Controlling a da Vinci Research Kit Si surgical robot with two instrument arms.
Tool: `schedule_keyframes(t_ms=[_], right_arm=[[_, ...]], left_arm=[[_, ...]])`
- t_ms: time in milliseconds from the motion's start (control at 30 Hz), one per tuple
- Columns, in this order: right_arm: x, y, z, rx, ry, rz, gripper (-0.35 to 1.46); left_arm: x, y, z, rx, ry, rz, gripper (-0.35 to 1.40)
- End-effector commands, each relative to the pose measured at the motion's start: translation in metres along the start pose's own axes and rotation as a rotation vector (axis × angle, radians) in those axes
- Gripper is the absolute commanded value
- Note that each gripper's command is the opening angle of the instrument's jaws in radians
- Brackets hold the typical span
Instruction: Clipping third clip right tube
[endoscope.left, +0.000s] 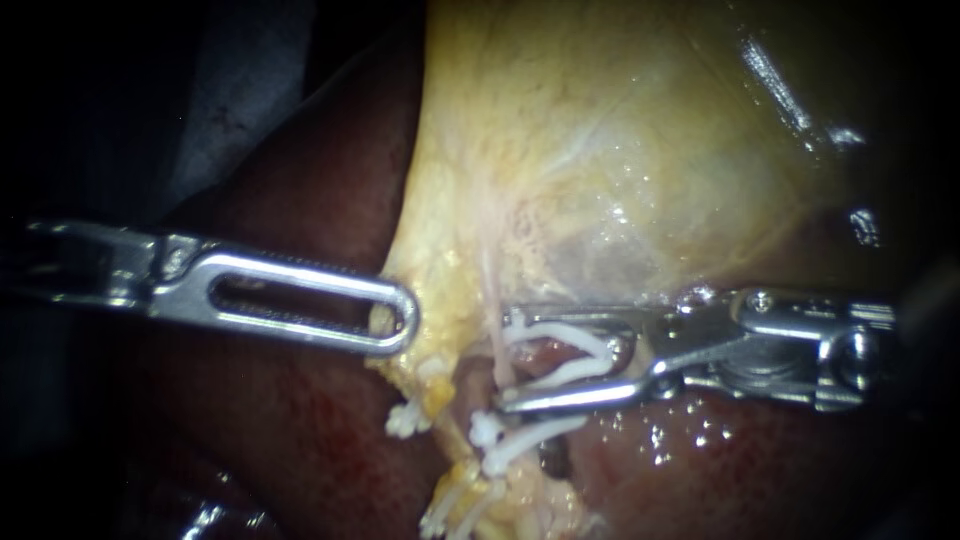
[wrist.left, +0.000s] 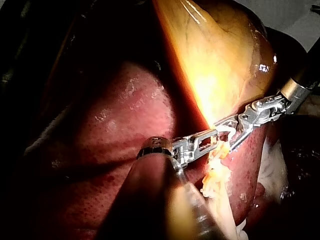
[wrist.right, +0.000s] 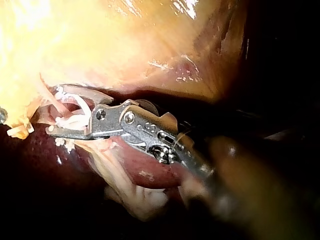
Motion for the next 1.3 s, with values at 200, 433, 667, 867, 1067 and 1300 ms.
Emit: schedule_keyframes(t_ms=[200, 433, 667, 867, 1067, 1300], right_arm=[[0.0002, 0.0000, 0.0010, -0.001, -0.001, -0.002, 0.53], [0.0005, 0.0000, 0.0018, 0.006, -0.002, -0.002, 0.53], [0.0005, 0.0007, 0.0016, 0.007, -0.002, -0.002, 0.53], [0.0003, 0.0016, 0.0011, 0.008, -0.002, -0.003, 0.53], [0.0003, 0.0019, 0.0012, 0.007, -0.002, -0.003, 0.53], [0.0005, 0.0020, 0.0016, 0.005, -0.001, -0.003, 0.55]], left_arm=[[0.0000, 0.0001, 0.0000, 0.000, 0.001, 0.000, -0.35], [-0.0003, 0.0006, -0.0003, 0.002, 0.002, 0.001, -0.35], [-0.0003, 0.0007, -0.0004, 0.002, 0.003, 0.001, -0.35], [-0.0007, 0.0003, -0.0009, 0.003, 0.002, -0.002, -0.35], [-0.0008, 0.0000, -0.0011, 0.004, 0.002, -0.004, -0.35], [-0.0009, 0.0000, -0.0011, 0.004, 0.002, -0.004, -0.35]])
